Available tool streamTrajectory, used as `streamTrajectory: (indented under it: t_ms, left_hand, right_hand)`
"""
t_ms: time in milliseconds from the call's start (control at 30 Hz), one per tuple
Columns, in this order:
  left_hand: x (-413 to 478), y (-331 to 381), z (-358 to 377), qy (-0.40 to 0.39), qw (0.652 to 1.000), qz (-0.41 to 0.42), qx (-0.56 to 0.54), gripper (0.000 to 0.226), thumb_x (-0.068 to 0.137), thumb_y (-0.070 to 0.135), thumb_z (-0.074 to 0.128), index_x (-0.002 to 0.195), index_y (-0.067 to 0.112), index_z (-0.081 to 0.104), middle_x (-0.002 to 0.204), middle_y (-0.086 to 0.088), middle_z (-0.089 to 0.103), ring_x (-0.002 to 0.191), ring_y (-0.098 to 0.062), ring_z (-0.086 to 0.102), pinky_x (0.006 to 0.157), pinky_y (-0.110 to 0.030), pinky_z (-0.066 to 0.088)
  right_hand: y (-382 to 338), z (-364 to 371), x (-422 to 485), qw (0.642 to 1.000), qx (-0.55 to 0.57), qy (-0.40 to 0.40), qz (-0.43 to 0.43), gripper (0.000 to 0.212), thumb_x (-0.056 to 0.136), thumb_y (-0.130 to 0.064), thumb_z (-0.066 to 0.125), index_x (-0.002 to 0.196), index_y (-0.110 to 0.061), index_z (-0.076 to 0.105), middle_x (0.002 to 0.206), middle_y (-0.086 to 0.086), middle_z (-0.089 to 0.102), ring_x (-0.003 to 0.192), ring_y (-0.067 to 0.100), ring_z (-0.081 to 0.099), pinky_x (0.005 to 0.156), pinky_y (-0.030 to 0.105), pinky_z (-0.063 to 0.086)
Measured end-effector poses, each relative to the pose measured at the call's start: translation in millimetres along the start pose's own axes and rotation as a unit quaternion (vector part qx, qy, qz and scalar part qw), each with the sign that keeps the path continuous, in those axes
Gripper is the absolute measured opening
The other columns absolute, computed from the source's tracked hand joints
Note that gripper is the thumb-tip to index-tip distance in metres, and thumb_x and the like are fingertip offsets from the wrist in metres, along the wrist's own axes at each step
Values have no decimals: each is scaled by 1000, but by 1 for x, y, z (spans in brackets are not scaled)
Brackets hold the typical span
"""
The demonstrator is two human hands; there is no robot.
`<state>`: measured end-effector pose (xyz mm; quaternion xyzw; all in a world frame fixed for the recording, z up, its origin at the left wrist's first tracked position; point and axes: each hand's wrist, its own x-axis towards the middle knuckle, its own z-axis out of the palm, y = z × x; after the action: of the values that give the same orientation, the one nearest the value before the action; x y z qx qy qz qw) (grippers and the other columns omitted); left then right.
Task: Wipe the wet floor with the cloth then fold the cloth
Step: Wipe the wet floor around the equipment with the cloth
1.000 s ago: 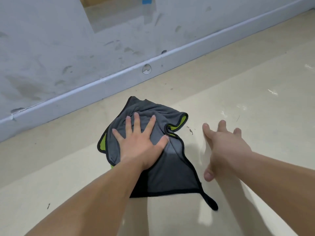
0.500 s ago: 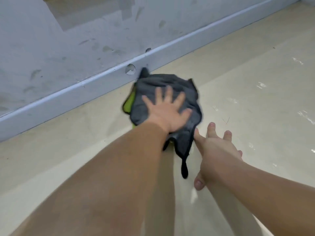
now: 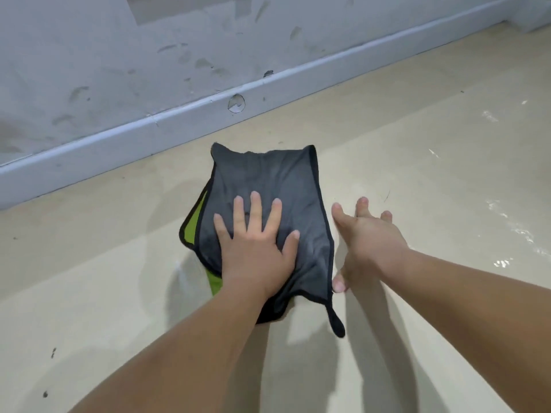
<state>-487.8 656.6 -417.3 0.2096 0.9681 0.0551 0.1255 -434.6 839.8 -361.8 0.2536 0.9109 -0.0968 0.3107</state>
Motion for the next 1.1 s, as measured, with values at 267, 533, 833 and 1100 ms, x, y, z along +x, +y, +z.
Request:
streamTrajectory:
  t_ms: [267,533,833,1100]
  left_hand:
    - [-78,36,13,-84,995,-36,25,67,102,65,1,158,42,-28,169,0,-35,152,-31,-38,121,-66,-16]
    - [-125,143,29,-142,979,-149,10,69,102,67,2,155,41,-33,164,-5,-43,151,-39,-38,118,-74,-12]
    - [-147,378,65,-173,979,-107,-9,77,95,68,2,155,37,-35,157,-7,-53,143,-38,-49,113,-74,-24]
    - [-134,422,-3,-415,897,-154,-8,87,104,57,42,160,42,-22,166,2,-38,157,-31,-27,128,-61,0]
  right_hand:
    - [5,-1,-4,996,81,-14,-20,126,61,-19,85,150,-52,2,167,-3,-18,150,48,-12,105,77,27]
    - [119,1,-52,942,132,102,-291,59,88,-24,68,143,-28,47,148,-3,38,128,24,52,102,43,47]
    - [341,12,-46,948,6,184,-260,26,80,-35,62,103,-23,64,110,-7,56,114,19,50,81,32,48]
    - [370,6,-39,950,-44,50,-305,27,91,-34,50,111,-20,62,117,-3,49,117,19,48,80,36,51]
